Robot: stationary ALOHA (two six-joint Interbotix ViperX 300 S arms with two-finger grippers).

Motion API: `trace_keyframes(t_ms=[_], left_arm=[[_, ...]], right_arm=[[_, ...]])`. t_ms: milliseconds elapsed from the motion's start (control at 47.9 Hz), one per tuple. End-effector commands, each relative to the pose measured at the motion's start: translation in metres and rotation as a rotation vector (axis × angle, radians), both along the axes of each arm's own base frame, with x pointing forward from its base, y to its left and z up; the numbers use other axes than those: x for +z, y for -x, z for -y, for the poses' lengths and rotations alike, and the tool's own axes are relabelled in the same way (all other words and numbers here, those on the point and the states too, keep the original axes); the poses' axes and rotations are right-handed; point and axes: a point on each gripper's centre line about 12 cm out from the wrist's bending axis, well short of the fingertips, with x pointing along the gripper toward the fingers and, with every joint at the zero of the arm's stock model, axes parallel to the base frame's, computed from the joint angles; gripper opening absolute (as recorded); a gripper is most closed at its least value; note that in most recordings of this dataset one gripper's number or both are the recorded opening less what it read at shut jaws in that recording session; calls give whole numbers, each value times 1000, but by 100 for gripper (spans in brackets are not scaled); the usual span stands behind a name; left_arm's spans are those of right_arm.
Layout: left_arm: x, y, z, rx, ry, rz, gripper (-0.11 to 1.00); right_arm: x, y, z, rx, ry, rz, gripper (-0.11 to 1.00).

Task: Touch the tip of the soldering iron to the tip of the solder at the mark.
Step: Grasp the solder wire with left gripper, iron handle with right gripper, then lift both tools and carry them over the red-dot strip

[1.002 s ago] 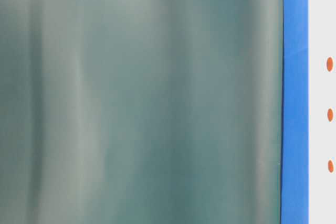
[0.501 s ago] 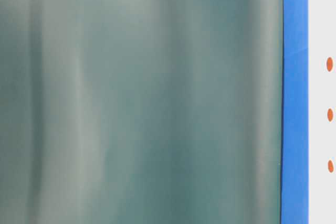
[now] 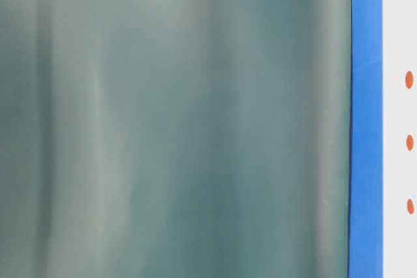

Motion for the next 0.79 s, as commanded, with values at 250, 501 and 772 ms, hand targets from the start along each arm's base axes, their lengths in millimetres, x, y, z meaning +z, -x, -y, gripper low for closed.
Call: trace_keyframes(t_ms=[250,501,772], left_arm=[[60,4,-7,53,-6,-111,1],[60,-3,-20,122,6,-138,1],[63,-28,-54,239,-19,-160,1]], right_arm=[[57,-12,28,-2,-1,-47,6],[65,-22,47,-23,43,-73,6],[75,-35,84,-101,81,-105,6]])
